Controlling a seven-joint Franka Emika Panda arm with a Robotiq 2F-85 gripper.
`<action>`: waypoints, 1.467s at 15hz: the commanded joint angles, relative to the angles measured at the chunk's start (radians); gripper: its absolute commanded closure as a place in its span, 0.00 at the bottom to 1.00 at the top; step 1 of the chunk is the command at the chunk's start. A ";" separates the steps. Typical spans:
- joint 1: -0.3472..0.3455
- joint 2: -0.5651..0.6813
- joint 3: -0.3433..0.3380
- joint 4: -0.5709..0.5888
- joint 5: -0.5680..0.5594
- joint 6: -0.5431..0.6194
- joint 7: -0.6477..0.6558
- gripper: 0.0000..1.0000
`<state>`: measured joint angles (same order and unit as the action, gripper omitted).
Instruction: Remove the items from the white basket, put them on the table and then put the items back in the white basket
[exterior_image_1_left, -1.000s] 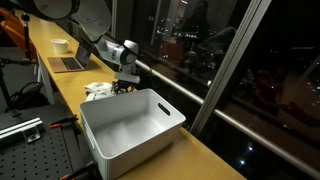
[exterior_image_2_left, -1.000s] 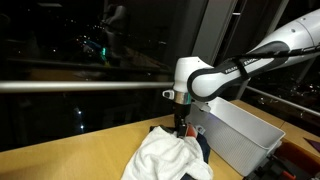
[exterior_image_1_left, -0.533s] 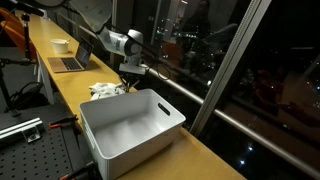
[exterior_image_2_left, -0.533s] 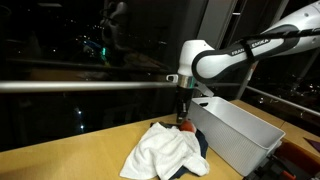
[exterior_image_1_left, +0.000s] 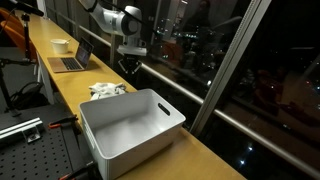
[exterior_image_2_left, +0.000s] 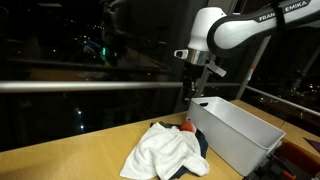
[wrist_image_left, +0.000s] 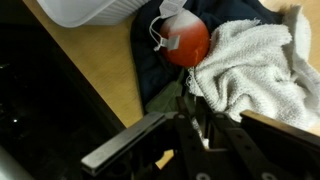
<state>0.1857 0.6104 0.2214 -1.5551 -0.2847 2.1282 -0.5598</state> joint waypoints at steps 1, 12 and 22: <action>0.003 -0.027 0.010 -0.030 0.020 -0.037 -0.032 0.52; 0.080 0.189 0.043 0.051 0.009 -0.030 -0.074 0.00; 0.058 0.401 0.022 0.233 0.016 -0.039 -0.163 0.32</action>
<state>0.2522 0.9795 0.2465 -1.3879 -0.2855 2.1119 -0.6859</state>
